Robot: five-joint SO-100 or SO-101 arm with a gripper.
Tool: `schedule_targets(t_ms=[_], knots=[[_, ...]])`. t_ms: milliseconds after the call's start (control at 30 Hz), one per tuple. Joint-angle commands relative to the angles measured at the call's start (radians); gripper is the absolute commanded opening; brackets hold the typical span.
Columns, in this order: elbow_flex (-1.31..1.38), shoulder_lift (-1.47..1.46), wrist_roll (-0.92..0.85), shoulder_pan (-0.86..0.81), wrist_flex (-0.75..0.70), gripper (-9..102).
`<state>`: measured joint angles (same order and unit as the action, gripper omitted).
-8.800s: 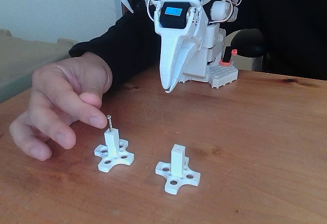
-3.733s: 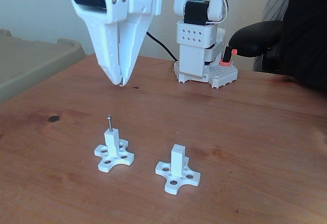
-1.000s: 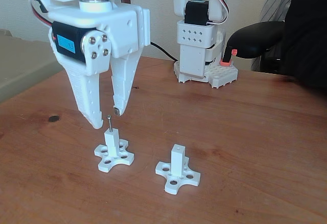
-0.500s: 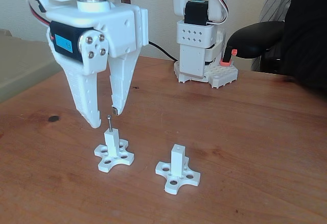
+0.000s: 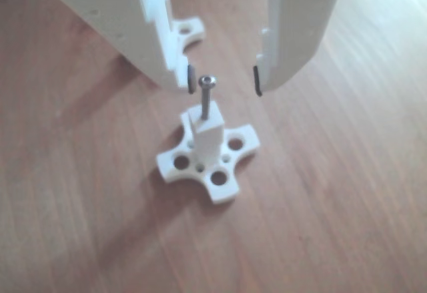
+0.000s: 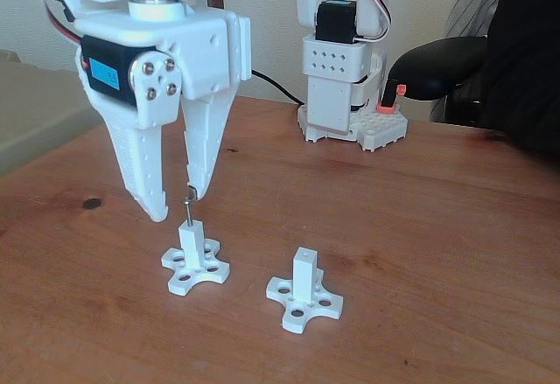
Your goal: Grab the screw and set it in the hole.
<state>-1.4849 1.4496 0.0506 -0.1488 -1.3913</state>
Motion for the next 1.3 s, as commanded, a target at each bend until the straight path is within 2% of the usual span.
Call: schedule_targets(t_ms=[0,1267], knots=[[0.048,0.008,-0.006,0.014,0.002,11],[0.032,-0.005,-0.014,0.003,0.011,8]])
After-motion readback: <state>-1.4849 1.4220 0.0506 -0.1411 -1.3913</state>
